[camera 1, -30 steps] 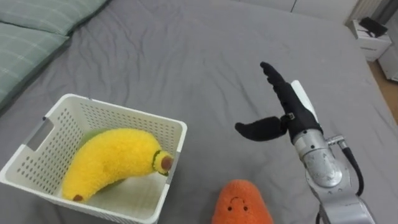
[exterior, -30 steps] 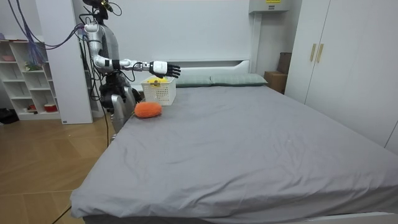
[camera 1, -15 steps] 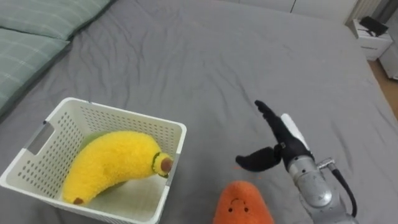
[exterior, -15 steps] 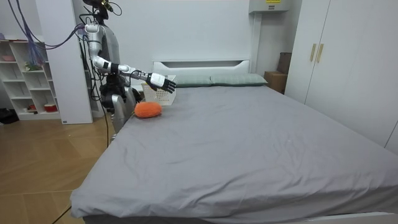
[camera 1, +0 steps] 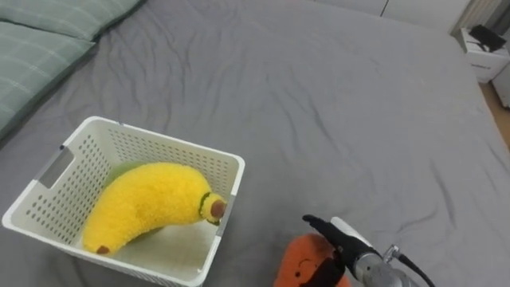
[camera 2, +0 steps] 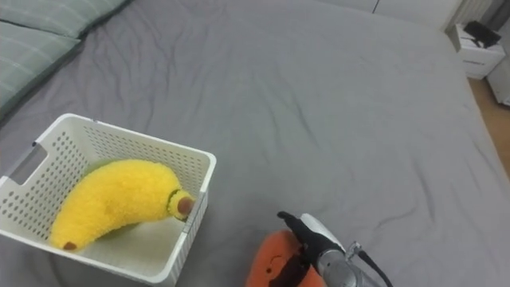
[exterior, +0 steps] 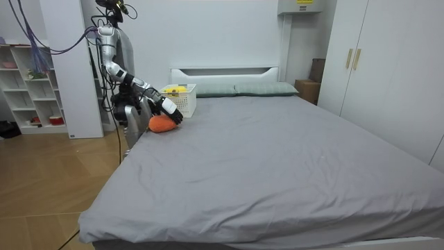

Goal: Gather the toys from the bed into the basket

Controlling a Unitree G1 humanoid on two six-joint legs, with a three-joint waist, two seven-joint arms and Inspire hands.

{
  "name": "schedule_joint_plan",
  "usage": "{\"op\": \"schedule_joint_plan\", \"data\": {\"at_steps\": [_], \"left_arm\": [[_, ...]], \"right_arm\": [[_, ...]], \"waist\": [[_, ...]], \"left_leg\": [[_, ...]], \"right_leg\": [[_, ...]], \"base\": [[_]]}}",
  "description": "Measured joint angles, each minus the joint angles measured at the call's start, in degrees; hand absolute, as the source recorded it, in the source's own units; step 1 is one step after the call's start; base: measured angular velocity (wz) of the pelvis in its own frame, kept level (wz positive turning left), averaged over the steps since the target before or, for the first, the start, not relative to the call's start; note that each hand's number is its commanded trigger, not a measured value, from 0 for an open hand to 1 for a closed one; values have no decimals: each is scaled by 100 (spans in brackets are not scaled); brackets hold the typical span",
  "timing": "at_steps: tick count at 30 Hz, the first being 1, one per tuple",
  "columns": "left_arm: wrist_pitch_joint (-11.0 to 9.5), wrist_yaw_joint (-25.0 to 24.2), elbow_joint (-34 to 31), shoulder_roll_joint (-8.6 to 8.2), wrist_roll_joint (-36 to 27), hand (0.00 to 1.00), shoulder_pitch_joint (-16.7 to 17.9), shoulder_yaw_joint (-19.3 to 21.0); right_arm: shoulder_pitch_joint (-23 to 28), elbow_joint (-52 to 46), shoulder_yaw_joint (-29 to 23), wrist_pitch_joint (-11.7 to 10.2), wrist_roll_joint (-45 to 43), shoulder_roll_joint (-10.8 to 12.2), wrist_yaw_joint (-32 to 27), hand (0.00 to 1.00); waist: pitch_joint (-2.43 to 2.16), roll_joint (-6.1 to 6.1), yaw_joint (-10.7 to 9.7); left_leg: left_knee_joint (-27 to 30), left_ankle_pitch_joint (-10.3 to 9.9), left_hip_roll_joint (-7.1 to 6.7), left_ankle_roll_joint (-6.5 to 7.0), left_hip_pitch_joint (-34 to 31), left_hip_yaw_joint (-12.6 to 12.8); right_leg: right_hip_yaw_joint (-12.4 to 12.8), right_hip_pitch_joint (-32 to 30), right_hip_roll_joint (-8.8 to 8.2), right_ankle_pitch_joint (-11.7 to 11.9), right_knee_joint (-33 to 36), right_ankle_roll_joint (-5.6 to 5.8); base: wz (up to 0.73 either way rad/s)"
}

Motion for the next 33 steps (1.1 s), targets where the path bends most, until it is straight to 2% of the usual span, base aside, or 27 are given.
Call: {"op": "schedule_joint_plan", "data": {"at_steps": [11,12,15,20,33], "left_arm": [[-1,-9,0,15,-6,0,-12,3],[-1,-10,0,15,-6,0,-12,4],[-1,-10,0,16,-5,0,-11,8],[-1,-9,0,18,-5,0,-11,10],[-4,-10,1,15,-3,0,-11,7]], "right_arm": [[-215,373,48,3,-17,45,139,0],[-224,373,55,2,-52,61,172,16],[-236,373,106,2,-126,68,179,87],[-237,372,109,2,-203,69,183,100],[-326,358,101,2,-699,70,172,100]], "waist": [[30,-20,25],[31,-27,25],[33,-30,27],[37,-30,29],[67,16,33]], "left_leg": [[-11,-4,1,0,-12,0],[-11,-4,1,0,-12,-2],[-12,-4,0,0,-10,-3],[-10,-4,0,1,-8,-4],[-11,-3,1,2,-5,-4]], "right_leg": [[-8,-8,3,0,-2,0],[-8,-7,3,0,-2,0],[-8,-4,3,0,-2,1],[-7,-1,3,0,-2,0],[10,-4,0,0,-2,1]], "base": [[0],[0],[0],[0],[0]]}}
